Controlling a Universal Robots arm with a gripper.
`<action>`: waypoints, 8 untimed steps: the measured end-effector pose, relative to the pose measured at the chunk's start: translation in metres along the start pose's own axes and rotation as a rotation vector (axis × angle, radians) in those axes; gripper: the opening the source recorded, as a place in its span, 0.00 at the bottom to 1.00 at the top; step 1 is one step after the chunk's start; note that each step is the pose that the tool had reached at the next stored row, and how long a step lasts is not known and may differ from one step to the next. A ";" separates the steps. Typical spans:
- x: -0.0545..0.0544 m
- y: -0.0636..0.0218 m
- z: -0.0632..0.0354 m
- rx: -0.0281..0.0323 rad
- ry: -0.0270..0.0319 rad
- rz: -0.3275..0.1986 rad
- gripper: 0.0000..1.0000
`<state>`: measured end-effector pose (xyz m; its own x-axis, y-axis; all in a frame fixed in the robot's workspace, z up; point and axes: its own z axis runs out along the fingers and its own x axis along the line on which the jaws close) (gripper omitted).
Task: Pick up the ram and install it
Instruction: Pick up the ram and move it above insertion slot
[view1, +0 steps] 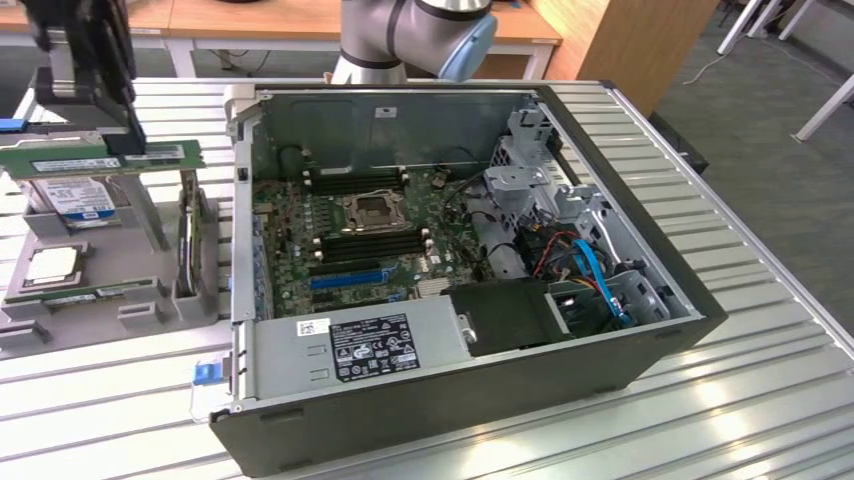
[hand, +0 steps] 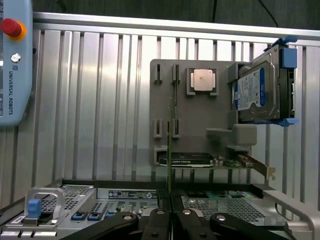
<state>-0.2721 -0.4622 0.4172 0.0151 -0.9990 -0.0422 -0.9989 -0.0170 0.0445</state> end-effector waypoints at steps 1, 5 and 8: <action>0.000 -0.0035 -0.0002 0.0000 -0.0002 0.000 0.12; 0.000 -0.0173 -0.0008 0.0001 -0.0010 0.000 0.12; 0.000 -0.0287 -0.0013 0.0000 -0.0013 0.000 0.12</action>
<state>-0.2434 -0.4622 0.4172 0.0151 -0.9989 -0.0435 -0.9989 -0.0171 0.0445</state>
